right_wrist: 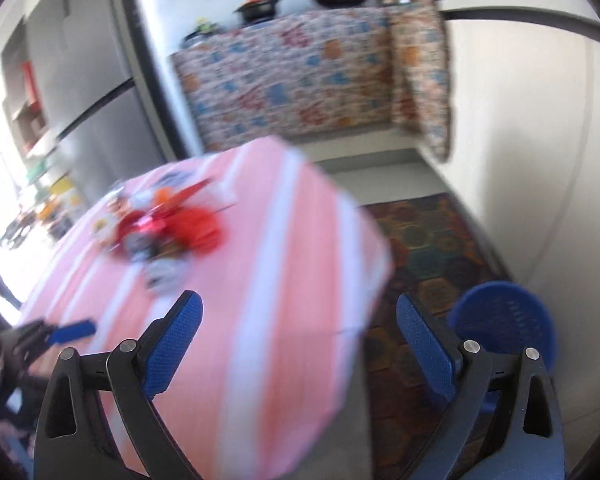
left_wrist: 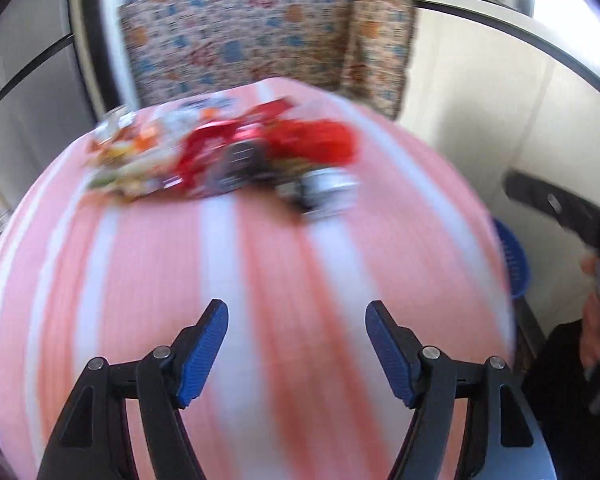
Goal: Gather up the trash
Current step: 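Swing both tools back over the table toward the remaining wrappers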
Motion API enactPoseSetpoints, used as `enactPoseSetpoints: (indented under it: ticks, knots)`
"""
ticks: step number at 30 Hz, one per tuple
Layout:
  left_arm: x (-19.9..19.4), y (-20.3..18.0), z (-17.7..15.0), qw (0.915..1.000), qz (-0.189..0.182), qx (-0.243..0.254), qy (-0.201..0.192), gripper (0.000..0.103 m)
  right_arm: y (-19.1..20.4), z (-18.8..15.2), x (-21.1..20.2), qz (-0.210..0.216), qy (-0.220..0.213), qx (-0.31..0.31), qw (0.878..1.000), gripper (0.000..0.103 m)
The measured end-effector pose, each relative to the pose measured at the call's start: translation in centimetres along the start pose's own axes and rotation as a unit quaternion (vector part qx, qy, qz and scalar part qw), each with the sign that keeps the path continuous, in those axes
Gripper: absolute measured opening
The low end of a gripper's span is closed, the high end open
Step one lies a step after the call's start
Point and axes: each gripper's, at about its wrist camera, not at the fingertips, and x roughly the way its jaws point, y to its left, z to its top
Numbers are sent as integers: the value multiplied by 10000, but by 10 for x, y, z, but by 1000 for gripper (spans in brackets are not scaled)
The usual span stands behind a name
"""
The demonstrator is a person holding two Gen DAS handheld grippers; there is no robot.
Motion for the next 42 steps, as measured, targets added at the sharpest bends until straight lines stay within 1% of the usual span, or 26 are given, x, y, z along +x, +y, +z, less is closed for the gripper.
enactPoseSetpoints:
  ticks: [1, 4, 7, 10, 12, 13, 14, 15, 16, 17, 18, 19, 28, 42]
  knots:
    - [-1, 16, -3, 9998, 119, -166, 29, 73, 17, -4, 8, 95, 131, -132, 9998, 98]
    - [-1, 50, -9, 9984, 240, -503, 21, 73, 57, -15, 32, 188, 512, -496, 9973, 98]
    - [3, 73, -7, 9976, 441, -532, 31, 73, 81, -16, 53, 135, 827, -651, 9944, 98]
    - [10, 95, 1, 9969, 647, -424, 102, 73, 93, -17, 68, 73, 1129, -594, 9918, 98]
    - [17, 116, 2, 9968, 663, -399, 201, 73, 97, -17, 77, -1, 1272, -551, 9903, 98]
    - [17, 127, 0, 9967, 645, -421, 249, 74, 100, -17, 80, -48, 1338, -557, 9894, 98]
    - [19, 136, -2, 9968, 582, -494, 253, 79, 104, -19, 81, -137, 1370, -588, 9887, 99]
    - [23, 143, -1, 9966, 501, -599, 249, 87, 107, -21, 81, -214, 1364, -630, 9884, 100]
    - [23, 148, -2, 9967, 456, -652, 158, 88, 110, -23, 82, -283, 1357, -688, 9880, 102]
    - [24, 149, -4, 9968, 506, -608, 61, 90, 113, -25, 84, -360, 1338, -760, 9874, 103]
    - [25, 148, -5, 9969, 534, -568, 42, 91, 117, -28, 85, -480, 1291, -894, 9864, 103]
    - [25, 147, -5, 9971, 518, -560, 56, 92, 118, -29, 85, -510, 1224, -934, 9868, 103]
    - [30, 149, 0, 9970, 494, -600, 52, 93, 117, -25, 87, -508, 1104, -890, 9886, 103]
    - [31, 152, 1, 9968, 496, -624, 49, 94, 117, -25, 87, -527, 1090, -862, 9889, 103]
